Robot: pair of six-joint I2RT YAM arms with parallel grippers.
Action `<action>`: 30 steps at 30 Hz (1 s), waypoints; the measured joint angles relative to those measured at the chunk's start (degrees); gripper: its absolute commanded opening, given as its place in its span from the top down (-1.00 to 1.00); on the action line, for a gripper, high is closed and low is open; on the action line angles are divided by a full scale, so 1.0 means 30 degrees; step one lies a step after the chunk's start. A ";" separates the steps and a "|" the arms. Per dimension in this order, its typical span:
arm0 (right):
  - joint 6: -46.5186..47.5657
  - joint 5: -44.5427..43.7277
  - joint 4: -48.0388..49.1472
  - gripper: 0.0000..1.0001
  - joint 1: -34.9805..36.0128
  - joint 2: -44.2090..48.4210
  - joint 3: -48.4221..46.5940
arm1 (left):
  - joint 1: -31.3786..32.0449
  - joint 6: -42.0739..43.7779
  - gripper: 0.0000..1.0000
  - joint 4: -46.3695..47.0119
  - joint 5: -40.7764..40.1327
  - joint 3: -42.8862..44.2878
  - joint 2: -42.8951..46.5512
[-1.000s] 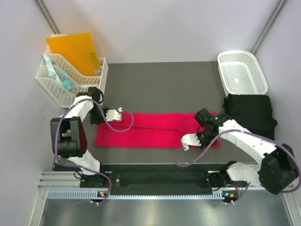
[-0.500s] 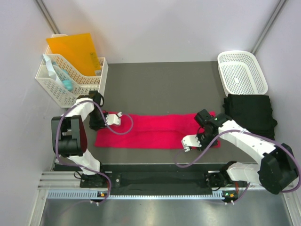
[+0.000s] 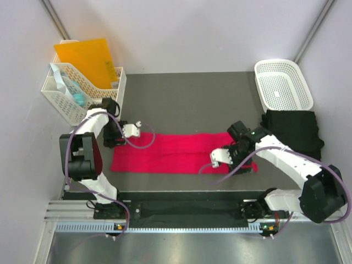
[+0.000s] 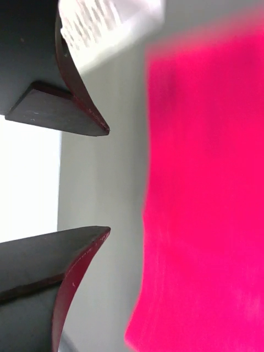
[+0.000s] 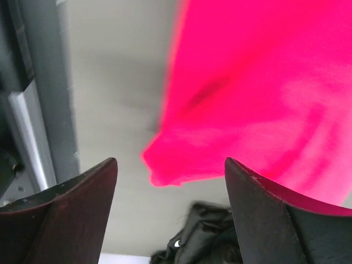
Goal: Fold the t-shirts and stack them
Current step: Fold the tshirt
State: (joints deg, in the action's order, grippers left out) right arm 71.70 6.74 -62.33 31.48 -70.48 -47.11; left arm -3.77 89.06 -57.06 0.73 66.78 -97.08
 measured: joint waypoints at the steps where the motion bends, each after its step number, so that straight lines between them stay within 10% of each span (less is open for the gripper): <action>1: -0.0437 0.0255 0.0109 -0.47 -0.0335 -0.0219 -0.0583 | 0.0000 -0.0168 -0.45 0.0036 0.0197 0.0466 0.0000; 12: -0.5144 0.5115 0.0852 -0.22 -0.5734 -0.6688 -1.0003 | 0.0036 -0.1158 -0.44 0.2754 0.1974 0.0991 0.0321; 20: -0.7111 0.6251 0.1005 0.61 -0.8539 -1.1213 -1.3143 | 0.0291 -0.2171 -0.43 0.5224 0.1872 0.0015 -0.0401; 30: -0.7060 0.6193 0.1384 0.95 -0.9792 -1.1730 -1.3974 | 0.0291 -0.2951 -0.35 0.6076 0.1712 0.1472 -0.0678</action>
State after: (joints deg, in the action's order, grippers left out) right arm 50.52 25.32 -58.17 2.11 -105.67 -89.03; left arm -2.90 80.20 -38.83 5.87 71.20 -99.11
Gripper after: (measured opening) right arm 0.092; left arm 0.710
